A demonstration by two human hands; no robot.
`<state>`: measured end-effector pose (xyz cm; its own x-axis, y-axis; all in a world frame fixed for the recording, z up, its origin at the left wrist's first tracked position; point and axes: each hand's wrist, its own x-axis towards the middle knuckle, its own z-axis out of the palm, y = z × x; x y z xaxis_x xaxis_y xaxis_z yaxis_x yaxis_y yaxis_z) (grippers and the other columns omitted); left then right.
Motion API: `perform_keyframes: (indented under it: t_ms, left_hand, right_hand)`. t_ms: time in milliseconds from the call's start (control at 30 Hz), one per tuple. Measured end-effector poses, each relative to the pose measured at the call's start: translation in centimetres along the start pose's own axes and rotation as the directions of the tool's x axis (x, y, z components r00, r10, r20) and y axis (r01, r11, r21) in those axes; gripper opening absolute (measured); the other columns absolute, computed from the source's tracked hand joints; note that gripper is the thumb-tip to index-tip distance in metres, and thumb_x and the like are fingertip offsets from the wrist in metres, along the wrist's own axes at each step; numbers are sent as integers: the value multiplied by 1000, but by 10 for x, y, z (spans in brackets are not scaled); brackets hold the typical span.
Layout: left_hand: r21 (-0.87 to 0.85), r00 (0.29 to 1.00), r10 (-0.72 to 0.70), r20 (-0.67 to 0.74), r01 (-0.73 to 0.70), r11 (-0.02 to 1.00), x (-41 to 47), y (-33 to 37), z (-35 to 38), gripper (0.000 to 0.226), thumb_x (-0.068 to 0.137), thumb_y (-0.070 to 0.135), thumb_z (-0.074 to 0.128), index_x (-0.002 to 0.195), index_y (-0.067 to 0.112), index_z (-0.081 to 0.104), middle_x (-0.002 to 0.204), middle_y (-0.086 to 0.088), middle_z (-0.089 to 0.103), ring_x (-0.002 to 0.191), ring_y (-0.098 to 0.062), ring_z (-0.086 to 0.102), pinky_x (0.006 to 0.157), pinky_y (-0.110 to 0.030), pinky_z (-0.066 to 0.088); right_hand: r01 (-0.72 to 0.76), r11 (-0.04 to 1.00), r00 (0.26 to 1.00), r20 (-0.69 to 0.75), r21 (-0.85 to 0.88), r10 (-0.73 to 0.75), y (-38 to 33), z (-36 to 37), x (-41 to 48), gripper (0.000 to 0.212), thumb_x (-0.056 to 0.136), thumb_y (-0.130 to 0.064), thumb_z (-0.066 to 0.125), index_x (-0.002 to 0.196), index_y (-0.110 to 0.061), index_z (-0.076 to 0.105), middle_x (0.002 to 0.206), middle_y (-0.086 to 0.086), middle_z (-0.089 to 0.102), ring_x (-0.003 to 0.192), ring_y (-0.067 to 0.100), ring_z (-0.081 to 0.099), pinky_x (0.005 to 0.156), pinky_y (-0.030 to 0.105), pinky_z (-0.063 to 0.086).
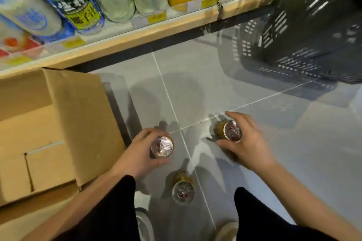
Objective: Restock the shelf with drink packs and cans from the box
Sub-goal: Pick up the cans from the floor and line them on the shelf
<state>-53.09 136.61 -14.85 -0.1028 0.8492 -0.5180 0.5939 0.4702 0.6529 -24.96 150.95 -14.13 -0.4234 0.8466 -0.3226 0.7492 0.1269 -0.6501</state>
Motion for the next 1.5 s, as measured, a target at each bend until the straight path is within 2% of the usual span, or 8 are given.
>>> perform_keyframes:
  t_ms: [133, 333, 500, 733, 900, 1033, 1367, 1500]
  left_hand:
    - [58, 999, 19, 36, -21, 998, 2, 5, 1, 73, 73, 30, 90, 135, 35, 51, 134, 15, 42, 117, -6, 49, 102, -18, 46]
    - [114, 998, 62, -11, -60, 992, 8, 10, 5, 67, 76, 26, 88, 133, 28, 54, 132, 7, 50, 117, -12, 53, 100, -18, 45]
    - [136, 999, 47, -23, -43, 990, 13, 17, 2, 68, 79, 28, 85, 138, 28, 51, 136, 6, 53, 118, -11, 54, 100, -18, 46]
    - [98, 991, 66, -117, -54, 994, 14, 56, -46, 73, 72, 36, 90, 134, 24, 53, 121, 8, 64, 106, -6, 62, 83, -2, 42]
    - [5, 963, 60, -262, -61, 998, -42, 156, -146, 68, 70, 43, 89, 127, 33, 52, 114, 13, 63, 99, -1, 61, 82, -16, 47]
    - [-91, 913, 78, -401, -124, 988, -127, 265, -253, 60, 68, 42, 89, 118, 38, 56, 105, 27, 62, 96, 20, 55, 74, 0, 39]
    - [-89, 807, 153, -570, -246, 965, -377, 530, -485, 83, 56, 75, 72, 133, 49, 56, 126, 27, 59, 114, -3, 61, 99, -36, 53]
    - [-83, 724, 203, -659, -339, 937, -455, 599, -539, 85, 53, 79, 73, 133, 65, 48, 126, 46, 51, 117, 23, 47, 98, -19, 43]
  right_hand:
    - [-4, 999, 1000, 7, -45, 5, 1, 8, -2, 86, 66, -30, 96, 142, -20, 57, 140, 0, 50, 116, 9, 49, 92, -10, 23]
    - [-76, 994, 997, 25, -79, 78, 11, 15, -3, 87, 72, -26, 94, 147, -21, 51, 142, 6, 49, 124, 24, 56, 101, 19, 40]
    - [-109, 990, 994, 18, -90, 112, 19, 15, 2, 82, 74, -25, 91, 146, -23, 51, 141, 4, 54, 121, 24, 59, 95, 19, 39]
    - [-15, 997, 1000, -6, -75, 15, -23, -26, 3, 78, 70, -54, 83, 139, -30, 54, 124, -12, 59, 102, 5, 52, 87, 20, 40]
    - [43, 999, 997, -58, -18, -44, -140, -139, -27, 76, 71, -48, 88, 136, -30, 54, 119, -12, 66, 99, -2, 59, 81, 3, 38]
    - [99, 994, 990, -107, 52, -93, -269, -265, -65, 71, 66, -44, 91, 124, -38, 50, 103, -30, 62, 95, -19, 56, 73, -4, 36]
    - [398, 908, 893, -285, 134, -349, -578, -537, -206, 69, 65, -60, 83, 126, -48, 54, 120, -40, 58, 109, -21, 55, 83, -4, 36]
    - [500, 857, 831, -345, 121, -436, -651, -601, -252, 82, 61, -69, 80, 137, -49, 55, 128, -35, 60, 119, -13, 54, 95, 3, 37]
